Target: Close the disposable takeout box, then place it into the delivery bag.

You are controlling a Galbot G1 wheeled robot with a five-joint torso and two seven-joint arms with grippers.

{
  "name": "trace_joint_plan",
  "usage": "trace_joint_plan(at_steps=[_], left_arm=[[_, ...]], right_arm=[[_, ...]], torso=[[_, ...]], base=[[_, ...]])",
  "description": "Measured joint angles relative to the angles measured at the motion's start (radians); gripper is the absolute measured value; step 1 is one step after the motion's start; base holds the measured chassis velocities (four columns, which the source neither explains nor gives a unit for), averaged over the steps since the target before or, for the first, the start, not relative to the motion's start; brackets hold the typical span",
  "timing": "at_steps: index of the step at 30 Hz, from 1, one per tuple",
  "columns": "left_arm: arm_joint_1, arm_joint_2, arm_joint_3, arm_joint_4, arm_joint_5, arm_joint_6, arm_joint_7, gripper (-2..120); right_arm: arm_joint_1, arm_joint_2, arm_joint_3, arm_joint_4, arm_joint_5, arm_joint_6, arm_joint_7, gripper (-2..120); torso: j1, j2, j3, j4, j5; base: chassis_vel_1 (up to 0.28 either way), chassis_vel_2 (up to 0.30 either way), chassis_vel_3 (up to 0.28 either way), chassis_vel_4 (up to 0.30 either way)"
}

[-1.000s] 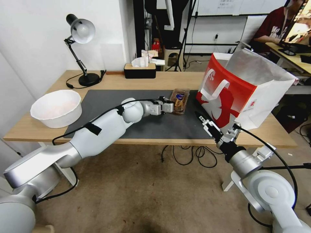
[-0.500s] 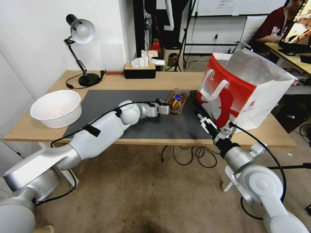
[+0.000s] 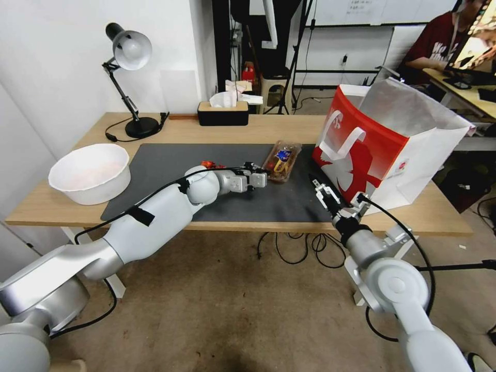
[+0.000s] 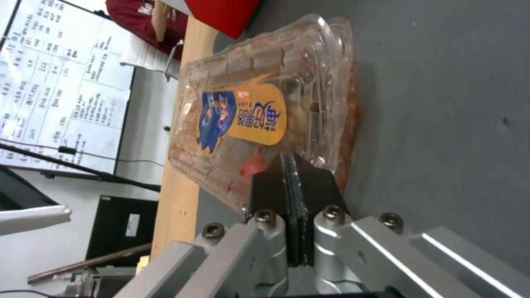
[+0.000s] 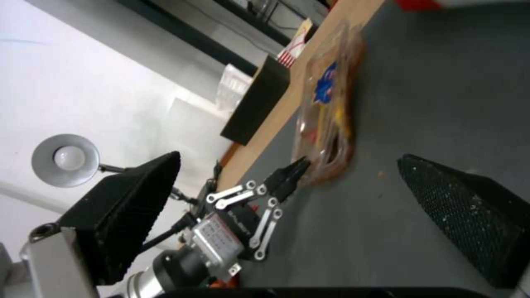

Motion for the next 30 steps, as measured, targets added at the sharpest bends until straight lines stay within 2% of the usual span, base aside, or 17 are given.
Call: trace_joint_plan(at_steps=[13, 16, 20, 30], left_arm=[[-0.003, 0.001, 0.006, -0.002, 0.000, 0.004, 0.000, 0], [-0.005, 0.003, 0.009, -0.002, 0.000, 0.005, 0.000, 0], [-0.006, 0.004, 0.009, 0.000, 0.000, 0.005, 0.000, 0], [0.001, 0.004, 0.004, 0.007, -0.001, 0.005, 0.000, 0]], right_arm=[[0.111, 0.021, -0.045, -0.095, -0.007, 0.006, -0.005, 100], [0.203, 0.033, -0.070, -0.172, -0.014, 0.013, -0.001, 100], [0.246, 0.045, -0.091, -0.218, -0.024, 0.014, 0.006, 100], [0.297, 0.076, -0.120, -0.303, -0.065, 0.014, 0.038, 100]], torso=[[0.000, 0.000, 0.000, 0.0001, -0.0001], [0.000, 0.000, 0.000, -0.0002, -0.0002], [0.000, 0.000, 0.000, -0.0002, -0.0002], [0.000, 0.000, 0.000, -0.0002, -0.0001]], base=[[0.000, 0.000, 0.000, 0.000], [0.000, 0.000, 0.000, 0.000], [0.000, 0.000, 0.000, 0.000], [0.000, 0.000, 0.000, 0.000]])
